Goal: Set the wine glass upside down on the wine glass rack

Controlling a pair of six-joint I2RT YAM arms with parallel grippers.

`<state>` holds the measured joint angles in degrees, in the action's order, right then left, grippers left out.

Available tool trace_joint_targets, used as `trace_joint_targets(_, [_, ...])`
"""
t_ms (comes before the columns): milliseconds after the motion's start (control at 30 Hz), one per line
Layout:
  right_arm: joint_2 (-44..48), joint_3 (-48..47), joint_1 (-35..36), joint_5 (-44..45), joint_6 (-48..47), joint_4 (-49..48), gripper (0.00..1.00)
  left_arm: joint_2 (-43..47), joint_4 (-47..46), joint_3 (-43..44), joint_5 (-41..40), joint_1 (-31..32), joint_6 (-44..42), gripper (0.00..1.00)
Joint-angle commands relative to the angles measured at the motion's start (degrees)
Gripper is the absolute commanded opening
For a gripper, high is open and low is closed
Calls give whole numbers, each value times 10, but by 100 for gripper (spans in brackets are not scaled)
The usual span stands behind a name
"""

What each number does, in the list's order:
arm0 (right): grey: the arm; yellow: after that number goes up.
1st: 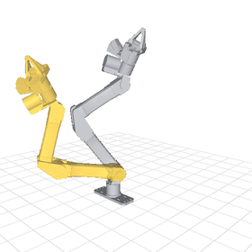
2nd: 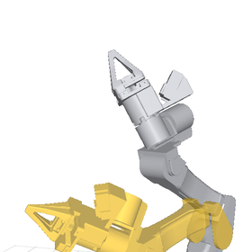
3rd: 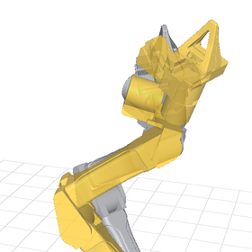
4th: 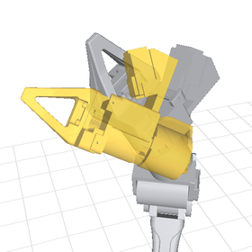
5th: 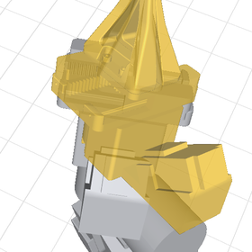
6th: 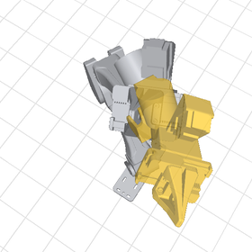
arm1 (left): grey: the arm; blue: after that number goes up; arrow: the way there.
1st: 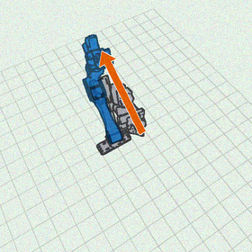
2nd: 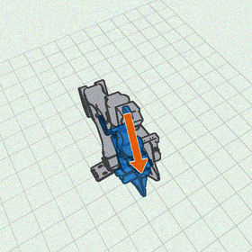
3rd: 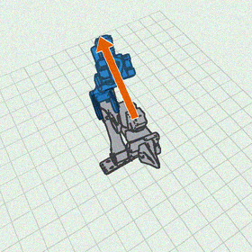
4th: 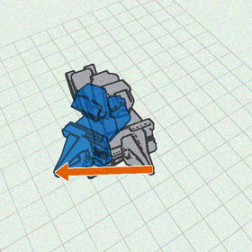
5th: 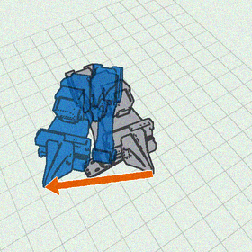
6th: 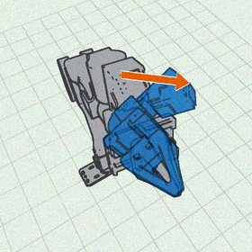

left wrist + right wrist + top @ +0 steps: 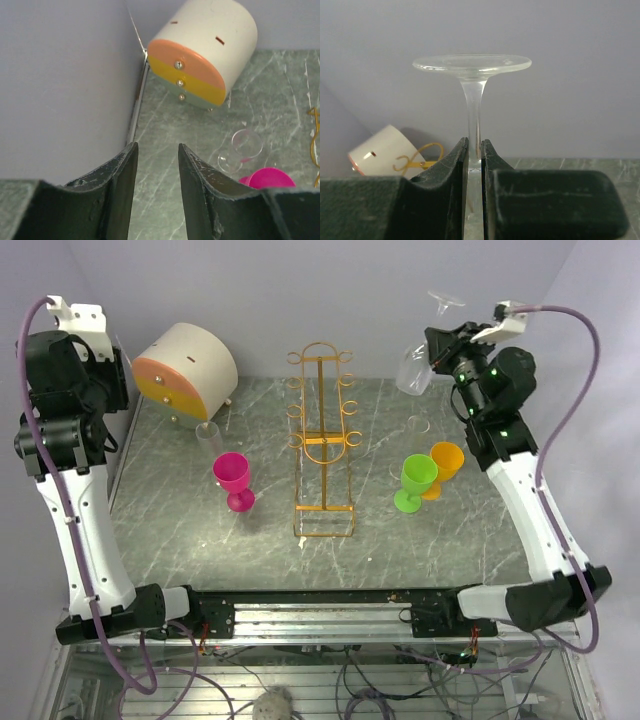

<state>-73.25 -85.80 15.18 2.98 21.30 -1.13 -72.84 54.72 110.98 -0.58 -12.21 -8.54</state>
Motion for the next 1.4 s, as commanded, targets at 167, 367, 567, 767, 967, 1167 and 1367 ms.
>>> trace_joint_targets(167, [-91, 76, -54, -196, -10, -233, 0, -4, -7, -33, 21, -4, -2, 43])
trace_joint_targets(367, [-194, 25, -53, -322, -43, -282, 0, 2, -13, -65, 29, -4, 8, 45])
trace_joint_targets(567, [-241, 21, -51, -386, -92, -344, 0, 10, -8, -78, 23, -2, 4, 45])
trace_joint_targets(767, [-259, 37, -48, -436, -116, -387, 0, 14, -16, -96, 28, -1, 7, 45])
trace_joint_targets(967, [-266, 41, -34, -453, -158, -361, 0, 15, -17, -101, 37, -2, 6, 43])
trace_joint_targets(1167, [-298, 13, -30, -462, -199, -323, 0, 18, -14, -112, 67, -2, -1, 45])
trace_joint_targets(1367, [-320, -4, -25, -468, -235, -289, 0, 17, -9, -112, 75, -1, -6, 46])
